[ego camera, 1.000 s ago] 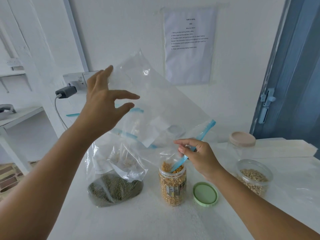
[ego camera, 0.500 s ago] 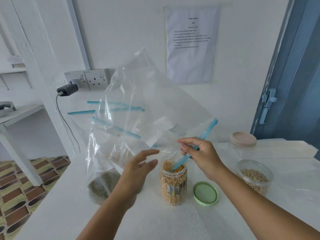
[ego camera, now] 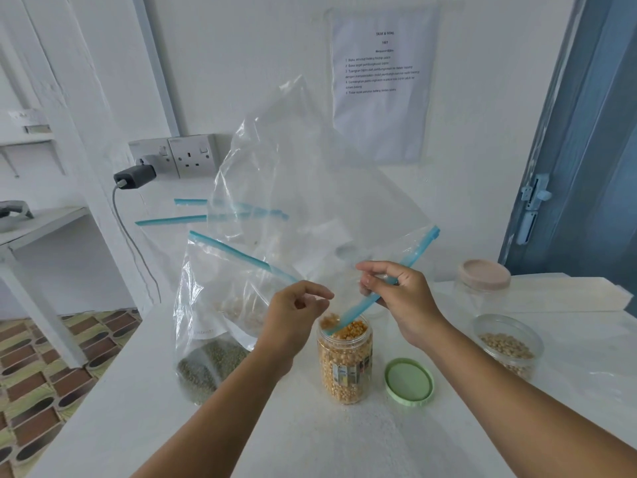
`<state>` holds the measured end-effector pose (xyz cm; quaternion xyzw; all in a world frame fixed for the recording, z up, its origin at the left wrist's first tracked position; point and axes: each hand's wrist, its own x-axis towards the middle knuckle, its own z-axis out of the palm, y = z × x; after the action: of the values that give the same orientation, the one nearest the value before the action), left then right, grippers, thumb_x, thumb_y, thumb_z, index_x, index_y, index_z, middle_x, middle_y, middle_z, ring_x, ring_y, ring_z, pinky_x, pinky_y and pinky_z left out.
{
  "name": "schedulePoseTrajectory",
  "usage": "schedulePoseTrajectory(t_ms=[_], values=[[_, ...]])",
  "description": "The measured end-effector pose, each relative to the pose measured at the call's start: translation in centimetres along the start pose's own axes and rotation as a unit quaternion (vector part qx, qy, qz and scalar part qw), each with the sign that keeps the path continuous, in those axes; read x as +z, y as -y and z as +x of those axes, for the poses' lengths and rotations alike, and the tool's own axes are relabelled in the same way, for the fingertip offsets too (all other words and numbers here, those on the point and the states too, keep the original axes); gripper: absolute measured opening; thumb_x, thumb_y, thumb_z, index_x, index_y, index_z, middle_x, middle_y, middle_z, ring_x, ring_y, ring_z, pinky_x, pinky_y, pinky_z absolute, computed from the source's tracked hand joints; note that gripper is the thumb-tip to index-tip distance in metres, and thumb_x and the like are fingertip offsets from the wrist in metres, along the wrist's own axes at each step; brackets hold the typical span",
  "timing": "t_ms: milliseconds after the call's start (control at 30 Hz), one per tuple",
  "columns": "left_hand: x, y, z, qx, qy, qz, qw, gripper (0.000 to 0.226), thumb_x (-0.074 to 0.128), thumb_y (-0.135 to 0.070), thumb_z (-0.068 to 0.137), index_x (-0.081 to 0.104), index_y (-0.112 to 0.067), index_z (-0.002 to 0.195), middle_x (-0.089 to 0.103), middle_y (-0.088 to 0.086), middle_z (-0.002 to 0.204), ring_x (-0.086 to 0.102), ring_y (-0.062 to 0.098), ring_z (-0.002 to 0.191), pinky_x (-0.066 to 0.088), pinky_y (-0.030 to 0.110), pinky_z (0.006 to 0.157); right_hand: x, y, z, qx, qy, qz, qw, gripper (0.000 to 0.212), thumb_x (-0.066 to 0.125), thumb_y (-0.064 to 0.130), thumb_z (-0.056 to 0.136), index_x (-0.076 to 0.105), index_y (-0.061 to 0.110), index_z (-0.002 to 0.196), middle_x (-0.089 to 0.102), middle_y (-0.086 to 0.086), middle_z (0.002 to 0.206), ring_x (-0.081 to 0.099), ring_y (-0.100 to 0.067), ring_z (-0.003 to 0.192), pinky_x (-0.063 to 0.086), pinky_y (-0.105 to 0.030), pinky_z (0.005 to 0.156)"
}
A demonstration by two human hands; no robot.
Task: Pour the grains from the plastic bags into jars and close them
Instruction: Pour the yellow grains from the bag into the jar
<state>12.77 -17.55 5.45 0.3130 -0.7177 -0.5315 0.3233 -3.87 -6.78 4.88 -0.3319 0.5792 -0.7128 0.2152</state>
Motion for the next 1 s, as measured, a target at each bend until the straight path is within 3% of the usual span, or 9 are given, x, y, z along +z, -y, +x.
schedulePoseTrajectory(t_ms=[100,200,300,533,733,833,1000], values=[[0.3,0.2,0.4,0.024,-0.001,0.015,1.0,0.03,0.071,-0.008,0.096,0.079,-0.032,0.079,0.075,0.01,0.096,0.069,0.025,0.094,0.059,0.035,0.083,0.0,0.0,0.1,0.001,-0.011,-0.002,1.0,0.024,0.074,0.008,0.094,0.083,0.029,0.099,0.076,-0.002,0.091,0.073,-0.017,0.088,0.059,-0.025,0.081],[0.4,0.0,0.4,0.037,0.02,0.004,0.999,0.037,0.067,-0.002,0.097,0.08,-0.029,0.077,0.077,-0.007,0.096,0.073,0.01,0.094,0.058,0.02,0.08,-0.2,-0.1,0.0,0.007,-0.021,0.01,1.0,0.023,0.075,0.008,0.093,0.083,0.029,0.099,0.077,-0.001,0.094,0.074,-0.019,0.091,0.06,-0.026,0.083],[0.3,-0.1,0.6,0.034,0.04,0.008,0.999,0.032,0.07,0.0,0.094,0.081,-0.026,0.08,0.079,-0.011,0.095,0.075,0.008,0.094,0.059,0.021,0.085,-0.3,-0.4,-0.1,0.017,-0.03,0.017,0.999,0.022,0.074,0.007,0.093,0.082,0.025,0.101,0.076,0.001,0.093,0.073,-0.015,0.087,0.06,-0.026,0.082],[0.5,0.7,1.1,0.063,0.022,0.045,0.997,0.022,0.075,-0.001,0.091,0.08,-0.021,0.082,0.078,-0.009,0.084,0.073,0.008,0.085,0.058,0.022,0.086,-0.2,-0.5,0.0,0.021,-0.037,0.017,0.999,0.022,0.073,0.005,0.093,0.082,0.024,0.099,0.075,0.004,0.085,0.072,-0.013,0.083,0.061,-0.026,0.082],[0.5,0.7,1.4,0.082,0.026,0.039,0.996,0.034,0.071,-0.005,0.096,0.081,-0.034,0.081,0.077,-0.014,0.093,0.073,0.008,0.092,0.06,0.021,0.084,-0.3,-0.4,0.3,0.032,-0.041,0.03,0.998,0.022,0.072,0.005,0.094,0.082,0.024,0.1,0.074,-0.003,0.085,0.071,-0.015,0.084,0.061,-0.031,0.085],[0.2,0.3,1.5,0.072,0.032,-0.004,0.997,0.029,0.073,0.001,0.092,0.082,-0.026,0.088,0.078,-0.004,0.091,0.075,0.015,0.088,0.062,0.028,0.086,-0.3,0.0,0.3,0.046,-0.041,0.046,0.997,0.022,0.072,0.002,0.094,0.081,0.021,0.101,0.074,-0.003,0.086,0.071,-0.017,0.084,0.061,-0.031,0.084],[0.0,0.0,1.4,0.068,0.054,0.004,0.996,0.021,0.086,-0.015,0.083,0.083,-0.035,0.089,0.076,-0.005,0.101,0.07,0.006,0.092,0.059,0.021,0.08,-0.1,0.3,0.3,0.055,-0.041,0.045,0.997,0.022,0.072,0.003,0.094,0.081,0.02,0.104,0.075,-0.003,0.091,0.072,-0.017,0.087,0.061,-0.031,0.085]])
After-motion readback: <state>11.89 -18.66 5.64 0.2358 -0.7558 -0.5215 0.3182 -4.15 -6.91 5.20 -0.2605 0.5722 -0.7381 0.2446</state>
